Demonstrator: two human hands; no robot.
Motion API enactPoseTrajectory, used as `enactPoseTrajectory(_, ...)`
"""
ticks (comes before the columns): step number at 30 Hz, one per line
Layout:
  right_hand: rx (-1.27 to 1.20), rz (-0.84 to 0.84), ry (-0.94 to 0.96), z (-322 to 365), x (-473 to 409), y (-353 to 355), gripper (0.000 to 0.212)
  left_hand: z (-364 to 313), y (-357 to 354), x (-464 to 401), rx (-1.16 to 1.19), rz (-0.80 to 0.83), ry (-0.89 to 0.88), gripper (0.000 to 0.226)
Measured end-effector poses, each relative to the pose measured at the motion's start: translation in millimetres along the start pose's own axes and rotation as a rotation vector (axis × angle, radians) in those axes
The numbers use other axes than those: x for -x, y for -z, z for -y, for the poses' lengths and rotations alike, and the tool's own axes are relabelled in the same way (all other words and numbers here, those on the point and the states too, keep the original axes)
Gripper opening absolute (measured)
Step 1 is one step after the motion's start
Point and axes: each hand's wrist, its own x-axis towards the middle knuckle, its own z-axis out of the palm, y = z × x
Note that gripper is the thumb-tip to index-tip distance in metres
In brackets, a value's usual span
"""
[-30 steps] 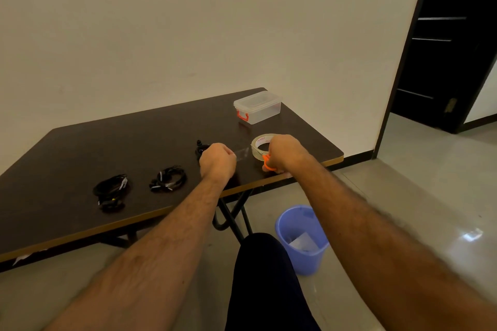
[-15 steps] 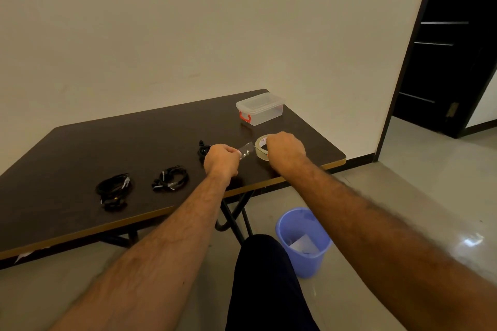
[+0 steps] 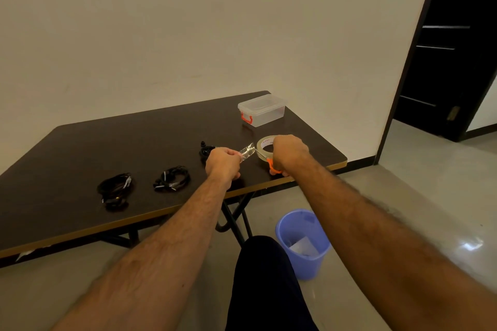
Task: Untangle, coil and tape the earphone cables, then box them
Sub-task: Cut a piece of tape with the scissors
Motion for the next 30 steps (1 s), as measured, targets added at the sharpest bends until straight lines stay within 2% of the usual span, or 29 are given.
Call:
enactPoseTrajectory(4, 0.032, 0.018, 0.018, 2.2, -0.3, 1.5, 0.051, -0.6, 0.1, -0.3, -0.002, -0.01, 0.0, 0.009)
enactPoseTrajectory(13, -0.188, 0.2, -0.135, 1.5, -4.1, 8.8, 0.038, -0.4, 3.2, 2.2, -0.014, -0.006, -0.008, 0.007)
enactPoseTrajectory(15, -0.173, 0.155, -0.106, 2.0, -5.1, 7.9, 0.039, -0.9, 4.3, 3.2, -0.022, -0.005, -0.013, 0.007)
enactPoseTrajectory(18, 0.047, -0.015, 0.032, 3.4, 0.1, 6.0, 0.041, 0.2, 5.4, 3.6, -0.035, -0.006, -0.028, 0.006)
enactPoseTrajectory(20, 0.148, -0.07, 0.109, 6.4, 3.5, 3.8, 0.038, 1.5, 6.6, 3.5, -0.043, -0.009, -0.038, 0.006)
enactPoseTrajectory(24, 0.163, -0.013, 0.135, 9.8, 3.3, 4.5, 0.036, 2.2, 9.3, 3.2, -0.046, -0.013, -0.046, 0.006)
enactPoseTrajectory(30, 0.128, -0.03, 0.128, 7.9, -2.1, 1.5, 0.04, 1.2, 15.2, 4.7, -0.058, -0.007, -0.055, 0.006)
